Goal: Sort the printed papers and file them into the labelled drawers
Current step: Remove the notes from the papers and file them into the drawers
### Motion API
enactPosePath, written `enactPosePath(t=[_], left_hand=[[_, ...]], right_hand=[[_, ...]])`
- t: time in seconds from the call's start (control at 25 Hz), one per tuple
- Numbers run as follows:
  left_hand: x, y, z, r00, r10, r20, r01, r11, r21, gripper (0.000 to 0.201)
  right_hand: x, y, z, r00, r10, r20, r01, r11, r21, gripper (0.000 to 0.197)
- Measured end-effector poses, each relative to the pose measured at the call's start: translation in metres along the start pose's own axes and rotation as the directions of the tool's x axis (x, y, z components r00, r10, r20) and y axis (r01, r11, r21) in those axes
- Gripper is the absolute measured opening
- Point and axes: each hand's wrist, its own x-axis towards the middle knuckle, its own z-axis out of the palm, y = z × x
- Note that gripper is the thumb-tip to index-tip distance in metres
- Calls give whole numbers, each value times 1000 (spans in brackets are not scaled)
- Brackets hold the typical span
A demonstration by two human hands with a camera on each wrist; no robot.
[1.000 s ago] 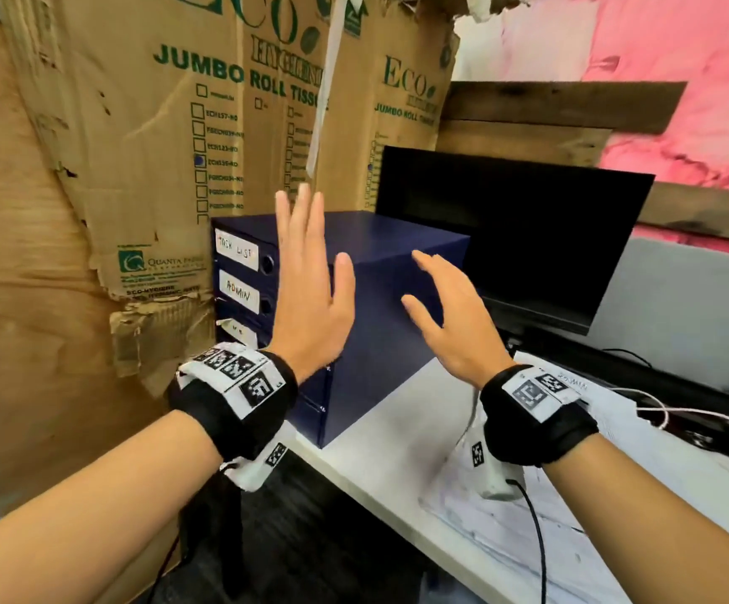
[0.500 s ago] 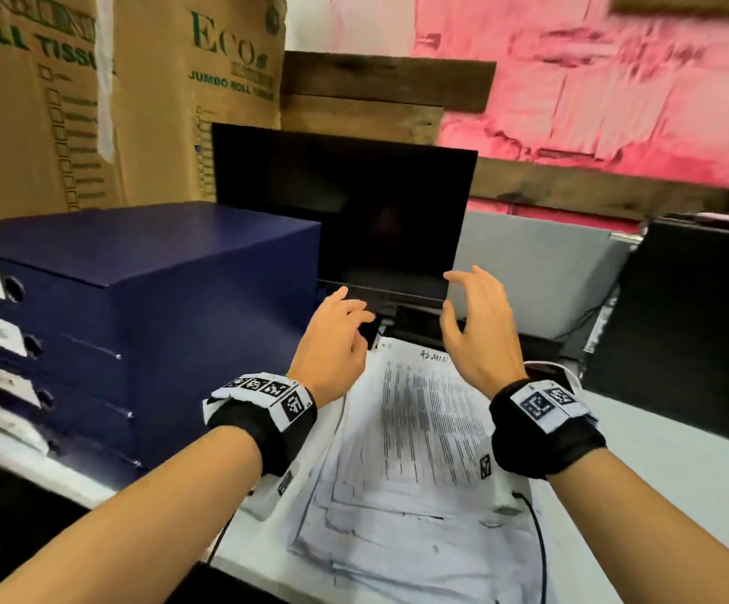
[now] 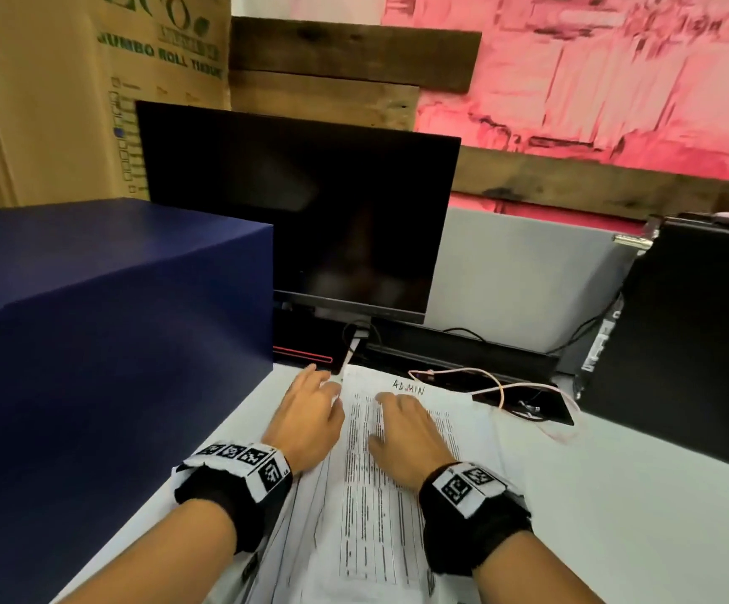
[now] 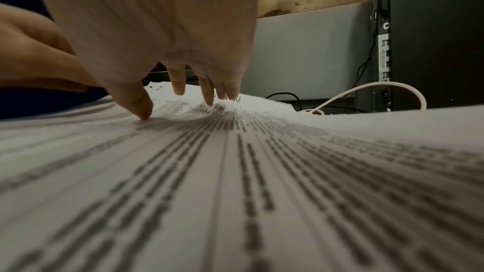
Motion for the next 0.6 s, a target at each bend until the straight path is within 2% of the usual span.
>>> enactPosePath(t=[0.12,0.24,0.32,0.44,0.52,0.6], left_hand=[[2,-3,4,998,-54,25,55,998,-29,33],[-1,-3,1,1000,-15,13,15,1000,-23,19],[-1,0,-2,1000,25,12,-25,1000,-9,14],[-3,2,-5,997,72,17,-71,997,-35,8],[-4,2,-5,994,107,30,-105,993,-63,19],[-3,3,-6,993,101,60,-96,992,-86,28]], right_hand=[[2,2,2,1000,-6,-23,7,1000,22,58],[2,3,4,1000,15,-11,-14,998,59,62],[5,2,3,995,52,-91,-43,994,102,69],[6,2,-3,958,160,-238,-123,979,162,80],[3,2,-9,956,192,-223,-169,979,118,71],[0,2,-14,965,201,-166,-200,980,22,46]])
